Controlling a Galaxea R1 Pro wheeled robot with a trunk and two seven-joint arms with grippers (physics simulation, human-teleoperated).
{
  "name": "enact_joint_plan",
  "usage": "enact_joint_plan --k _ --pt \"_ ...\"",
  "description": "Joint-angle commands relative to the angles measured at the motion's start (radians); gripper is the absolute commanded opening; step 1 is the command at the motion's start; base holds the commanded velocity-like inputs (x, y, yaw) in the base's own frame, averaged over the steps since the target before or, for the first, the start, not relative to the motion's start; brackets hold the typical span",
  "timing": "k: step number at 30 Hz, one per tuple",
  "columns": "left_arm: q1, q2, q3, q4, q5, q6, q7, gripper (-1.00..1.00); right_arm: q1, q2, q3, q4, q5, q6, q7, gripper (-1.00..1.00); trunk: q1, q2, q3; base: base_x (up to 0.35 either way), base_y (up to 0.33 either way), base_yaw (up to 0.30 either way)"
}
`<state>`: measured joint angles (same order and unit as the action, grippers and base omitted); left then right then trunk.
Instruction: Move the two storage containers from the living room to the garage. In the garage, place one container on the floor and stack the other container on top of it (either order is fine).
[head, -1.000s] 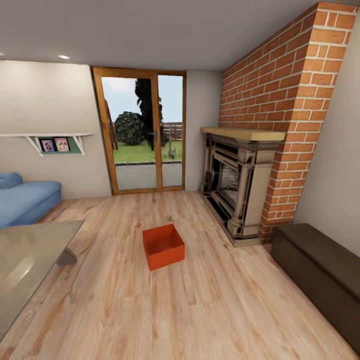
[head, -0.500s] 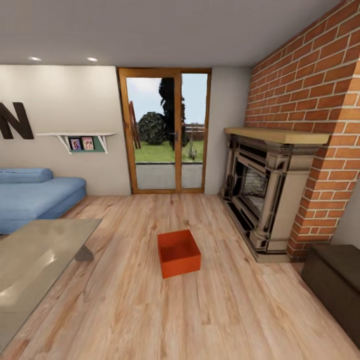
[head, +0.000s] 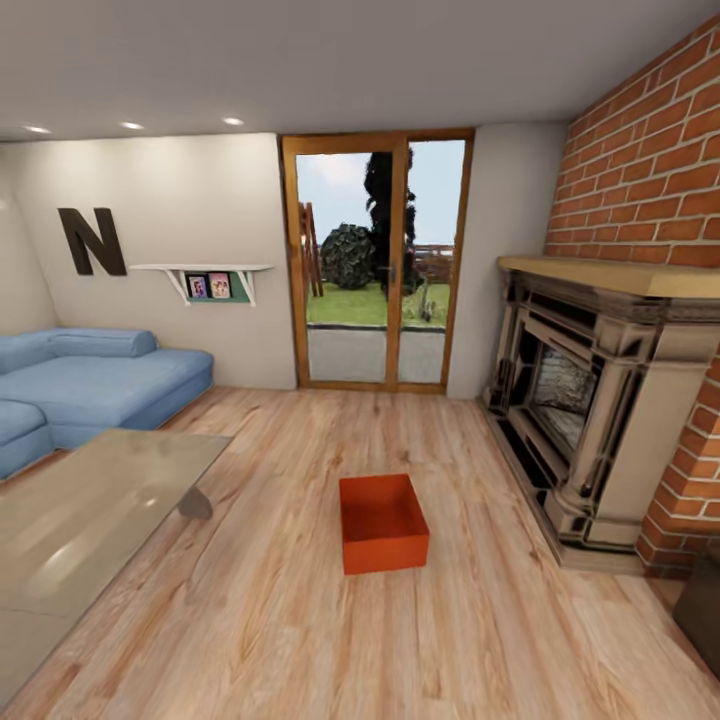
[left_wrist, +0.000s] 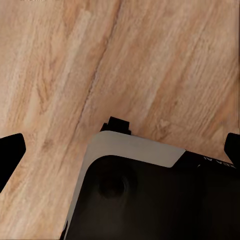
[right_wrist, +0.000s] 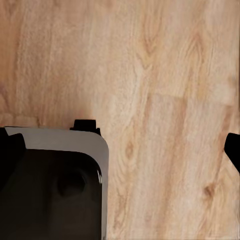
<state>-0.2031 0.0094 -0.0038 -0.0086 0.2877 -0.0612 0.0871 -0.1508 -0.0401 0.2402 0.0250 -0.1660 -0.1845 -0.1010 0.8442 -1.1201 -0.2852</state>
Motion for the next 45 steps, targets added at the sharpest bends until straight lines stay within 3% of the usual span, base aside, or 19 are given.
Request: enact_joint_plan --k 1,19,45 --pt "-0.001 0.000 -0.001 0.001 0.004 -0.003 0.002 1.00 -0.001 0.000 0.009 0.003 -0.009 -0.006 0.000 1.00 0.001 -0.001 -0.001 0.287 -0.223 0.278" --pt "-0.001 0.001 -0.001 0.001 0.008 -0.003 0.002 1.00 -0.001 0.000 0.010 0.003 -0.009 -0.006 0.000 1.00 0.001 -0.001 -0.001 0.286 -0.223 0.264" --pt "-0.001 0.001 0.000 0.001 0.008 -0.005 0.002 1.00 -0.001 -0.001 0.017 0.003 -0.003 -0.010 0.000 1.00 0.001 -0.001 -0.001 0.287 -0.210 0.011"
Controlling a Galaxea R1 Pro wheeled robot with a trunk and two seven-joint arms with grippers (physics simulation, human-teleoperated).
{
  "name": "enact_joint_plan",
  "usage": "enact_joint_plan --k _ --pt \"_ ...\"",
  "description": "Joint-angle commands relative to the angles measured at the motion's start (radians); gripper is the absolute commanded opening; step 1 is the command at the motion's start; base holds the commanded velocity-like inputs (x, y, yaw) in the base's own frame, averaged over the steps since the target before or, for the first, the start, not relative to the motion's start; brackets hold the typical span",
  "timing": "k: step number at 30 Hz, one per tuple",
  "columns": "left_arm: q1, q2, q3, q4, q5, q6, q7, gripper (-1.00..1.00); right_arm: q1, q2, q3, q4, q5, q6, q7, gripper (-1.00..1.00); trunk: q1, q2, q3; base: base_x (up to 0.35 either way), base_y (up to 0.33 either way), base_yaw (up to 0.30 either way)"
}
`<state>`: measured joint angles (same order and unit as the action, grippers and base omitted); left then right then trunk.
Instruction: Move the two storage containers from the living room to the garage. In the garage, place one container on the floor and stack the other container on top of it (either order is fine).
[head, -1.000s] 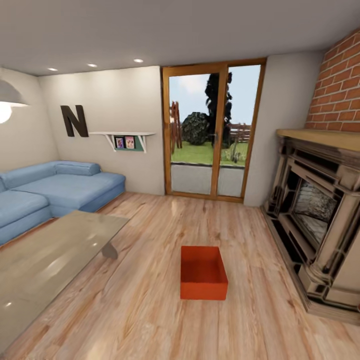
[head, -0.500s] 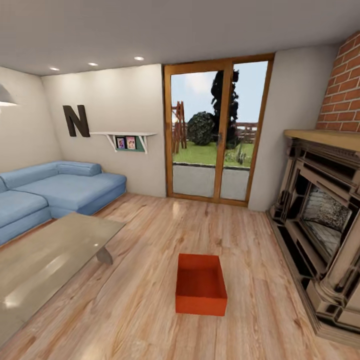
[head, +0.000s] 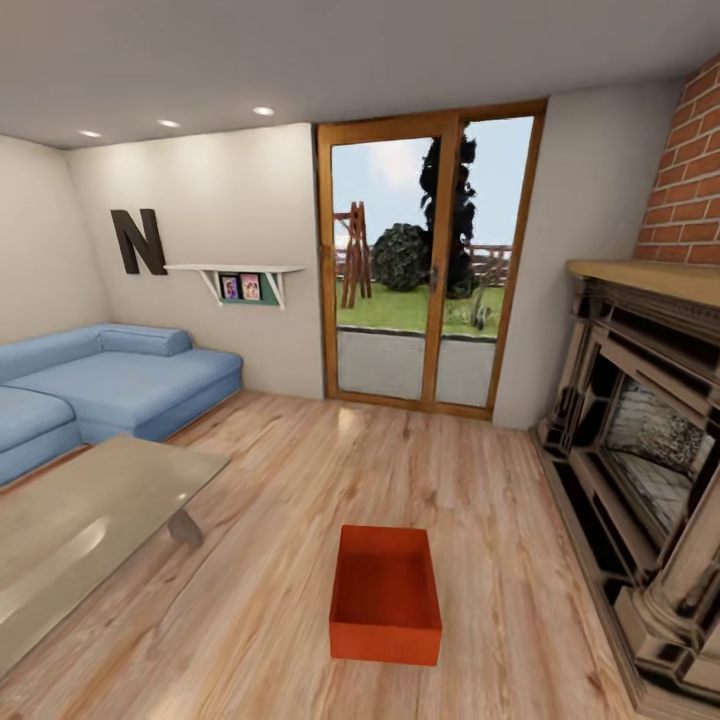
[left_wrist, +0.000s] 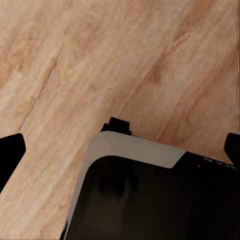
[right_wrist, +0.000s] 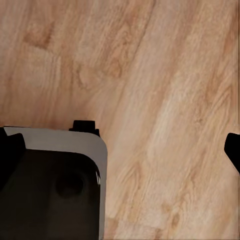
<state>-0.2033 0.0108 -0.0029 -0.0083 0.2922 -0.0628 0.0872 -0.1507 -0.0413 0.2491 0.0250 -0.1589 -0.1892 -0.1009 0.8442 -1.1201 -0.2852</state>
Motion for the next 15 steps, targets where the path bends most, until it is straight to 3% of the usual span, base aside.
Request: enact_joint_plan --k 1,15 --pt "-0.001 0.001 0.000 0.001 0.004 -0.003 0.002 1.00 -0.001 0.000 0.009 0.003 -0.010 -0.006 0.000 1.00 0.001 -0.001 -0.001 0.307 -0.106 0.000" --pt "-0.001 0.001 0.000 0.001 0.004 -0.003 0.002 1.00 -0.001 0.000 0.009 0.003 -0.008 -0.004 0.000 1.00 0.001 -0.001 -0.001 0.320 -0.014 0.000"
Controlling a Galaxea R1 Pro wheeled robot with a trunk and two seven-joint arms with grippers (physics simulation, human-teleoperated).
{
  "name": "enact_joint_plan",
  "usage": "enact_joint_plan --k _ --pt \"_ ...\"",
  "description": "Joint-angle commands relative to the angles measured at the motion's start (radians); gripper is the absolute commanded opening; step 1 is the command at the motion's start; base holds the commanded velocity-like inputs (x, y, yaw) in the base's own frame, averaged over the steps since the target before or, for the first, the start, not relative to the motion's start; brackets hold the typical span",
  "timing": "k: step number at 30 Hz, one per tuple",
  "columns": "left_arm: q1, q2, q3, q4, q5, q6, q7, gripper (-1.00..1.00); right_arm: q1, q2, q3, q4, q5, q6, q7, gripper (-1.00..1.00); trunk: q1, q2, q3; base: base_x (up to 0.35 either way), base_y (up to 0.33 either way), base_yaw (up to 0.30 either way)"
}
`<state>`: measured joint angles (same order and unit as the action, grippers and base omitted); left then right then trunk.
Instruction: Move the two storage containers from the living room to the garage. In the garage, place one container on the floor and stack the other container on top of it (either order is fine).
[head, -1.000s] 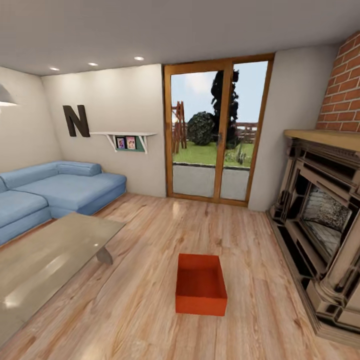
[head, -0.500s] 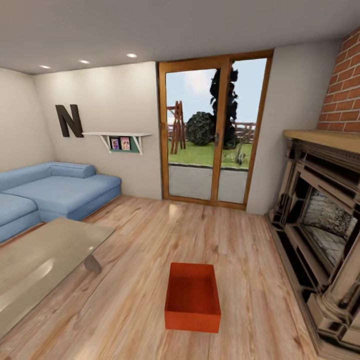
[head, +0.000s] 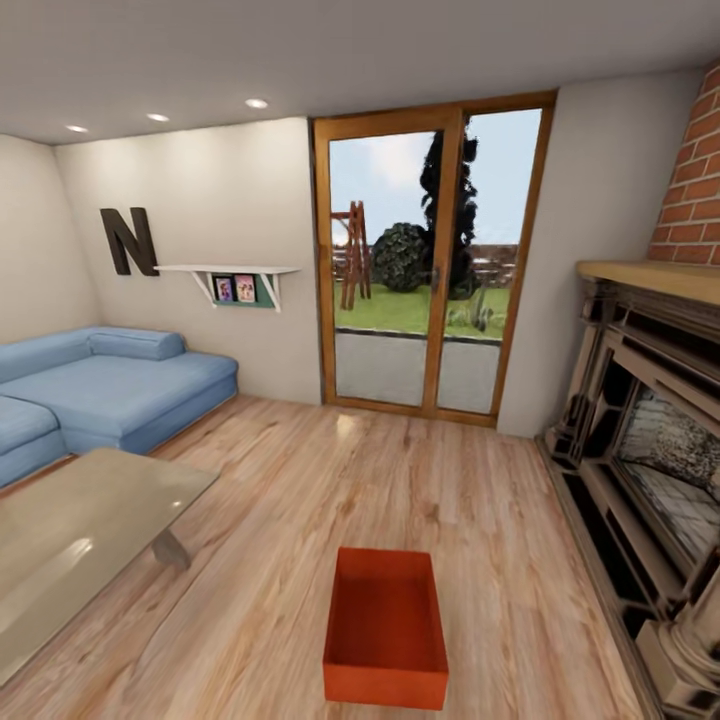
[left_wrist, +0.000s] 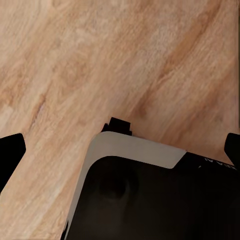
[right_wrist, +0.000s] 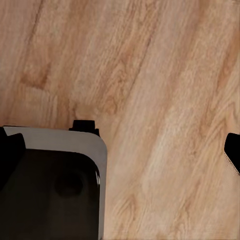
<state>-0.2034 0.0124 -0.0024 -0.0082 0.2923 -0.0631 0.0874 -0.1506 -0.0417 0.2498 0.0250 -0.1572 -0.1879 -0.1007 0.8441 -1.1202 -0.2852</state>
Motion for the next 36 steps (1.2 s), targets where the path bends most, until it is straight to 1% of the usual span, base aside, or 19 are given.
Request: enact_joint_plan --k 1,36 --pt "-0.001 0.000 -0.001 0.001 0.004 -0.003 0.002 1.00 -0.001 0.000 0.009 0.003 -0.010 -0.005 0.000 1.00 0.001 -0.001 -0.001 0.322 0.000 0.000" --pt "-0.001 -0.001 -0.001 0.001 0.004 -0.004 0.002 1.00 -0.001 0.005 0.008 0.003 -0.013 -0.006 -0.002 1.00 0.001 -0.001 -0.001 0.322 0.000 0.000"
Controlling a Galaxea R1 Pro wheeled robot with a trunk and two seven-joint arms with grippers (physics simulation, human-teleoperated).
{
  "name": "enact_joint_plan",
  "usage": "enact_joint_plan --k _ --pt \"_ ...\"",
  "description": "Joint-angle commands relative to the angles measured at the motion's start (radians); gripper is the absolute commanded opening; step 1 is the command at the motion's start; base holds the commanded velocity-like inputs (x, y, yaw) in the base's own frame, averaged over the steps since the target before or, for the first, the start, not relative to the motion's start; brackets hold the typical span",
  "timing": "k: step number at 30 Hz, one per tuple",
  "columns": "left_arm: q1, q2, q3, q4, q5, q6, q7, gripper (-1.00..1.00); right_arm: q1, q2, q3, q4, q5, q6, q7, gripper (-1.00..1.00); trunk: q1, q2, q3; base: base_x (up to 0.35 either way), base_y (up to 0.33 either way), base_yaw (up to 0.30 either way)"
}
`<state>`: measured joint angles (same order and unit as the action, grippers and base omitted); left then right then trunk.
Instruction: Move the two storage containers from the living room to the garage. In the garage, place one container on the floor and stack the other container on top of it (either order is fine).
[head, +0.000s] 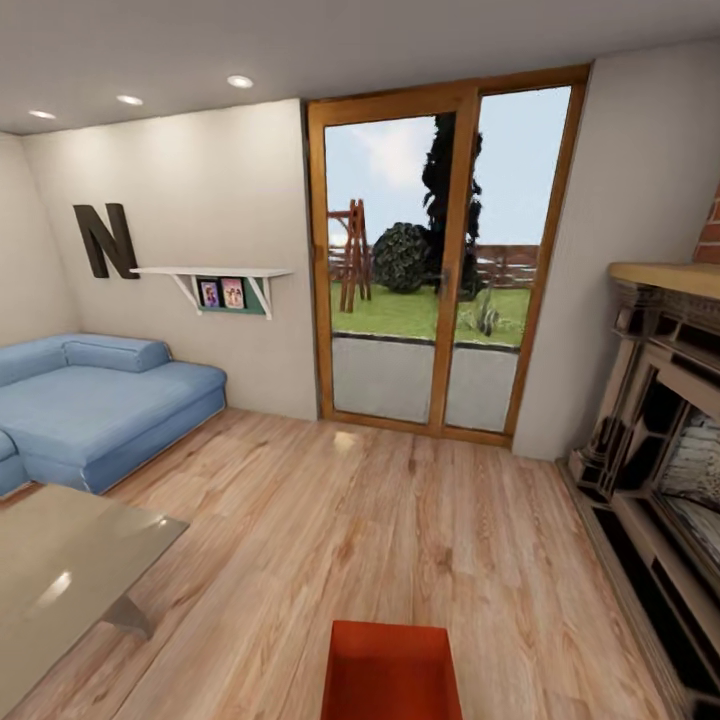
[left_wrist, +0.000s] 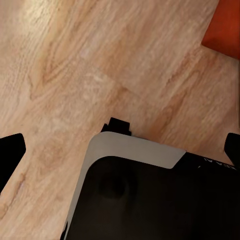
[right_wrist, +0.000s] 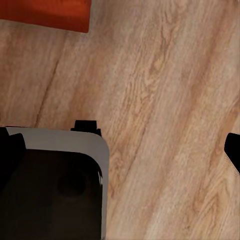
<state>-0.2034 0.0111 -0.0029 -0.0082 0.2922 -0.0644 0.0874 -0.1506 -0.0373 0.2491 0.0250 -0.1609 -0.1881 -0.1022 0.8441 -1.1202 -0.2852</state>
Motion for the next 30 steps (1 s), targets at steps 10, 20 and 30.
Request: enact_joint_plan --k 10,20,30 --pt "-0.001 -0.002 -0.002 -0.001 0.001 -0.015 0.002 1.00 -0.001 0.005 0.009 0.003 -0.008 -0.004 0.000 1.00 0.001 -0.001 -0.001 0.156 0.000 -0.175" --pt "-0.001 -0.003 0.000 -0.001 -0.001 -0.015 0.002 1.00 -0.001 0.004 0.009 0.003 -0.009 -0.004 0.000 1.00 0.001 -0.001 -0.001 0.005 0.000 -0.170" --pt "-0.001 -0.005 0.001 -0.001 0.000 -0.016 0.002 1.00 -0.001 -0.004 0.010 0.003 -0.005 -0.005 0.007 1.00 0.001 -0.001 -0.001 0.000 0.000 -0.006"
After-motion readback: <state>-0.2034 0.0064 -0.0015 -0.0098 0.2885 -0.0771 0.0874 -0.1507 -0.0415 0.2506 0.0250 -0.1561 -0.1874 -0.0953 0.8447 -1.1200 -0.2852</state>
